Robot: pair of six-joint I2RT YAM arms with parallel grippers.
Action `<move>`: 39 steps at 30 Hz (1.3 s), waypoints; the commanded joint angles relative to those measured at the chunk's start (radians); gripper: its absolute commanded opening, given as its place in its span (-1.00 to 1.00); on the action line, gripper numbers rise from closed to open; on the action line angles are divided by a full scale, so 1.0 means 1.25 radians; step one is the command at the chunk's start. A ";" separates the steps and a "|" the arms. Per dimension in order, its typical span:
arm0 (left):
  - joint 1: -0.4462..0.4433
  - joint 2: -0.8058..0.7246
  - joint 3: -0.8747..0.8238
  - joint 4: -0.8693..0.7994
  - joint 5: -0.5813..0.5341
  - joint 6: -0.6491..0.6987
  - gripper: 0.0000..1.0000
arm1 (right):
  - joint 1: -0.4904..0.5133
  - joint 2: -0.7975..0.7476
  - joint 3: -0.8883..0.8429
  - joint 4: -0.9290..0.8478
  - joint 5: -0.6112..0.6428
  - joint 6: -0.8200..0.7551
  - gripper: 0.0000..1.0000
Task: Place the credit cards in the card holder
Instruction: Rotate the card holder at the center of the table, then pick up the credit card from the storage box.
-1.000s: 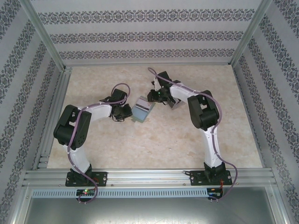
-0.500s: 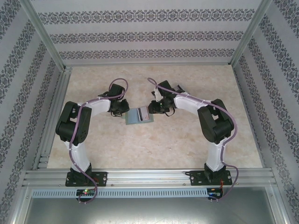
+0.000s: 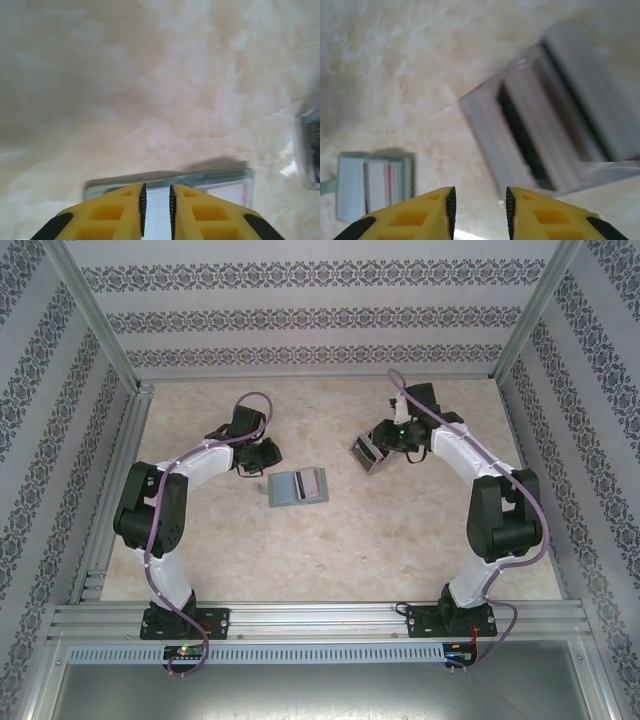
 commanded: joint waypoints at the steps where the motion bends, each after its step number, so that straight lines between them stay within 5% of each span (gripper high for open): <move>1: -0.040 0.006 0.058 0.060 0.039 -0.023 -0.50 | -0.044 -0.014 0.015 -0.002 0.016 -0.006 -0.28; 18: -0.225 0.356 0.494 0.006 0.143 -0.088 -0.33 | -0.111 0.208 0.261 -0.139 -0.062 -0.072 -0.21; 39: -0.237 0.465 0.588 -0.023 0.161 -0.109 -0.30 | -0.087 0.299 0.347 -0.223 -0.101 -0.115 -0.20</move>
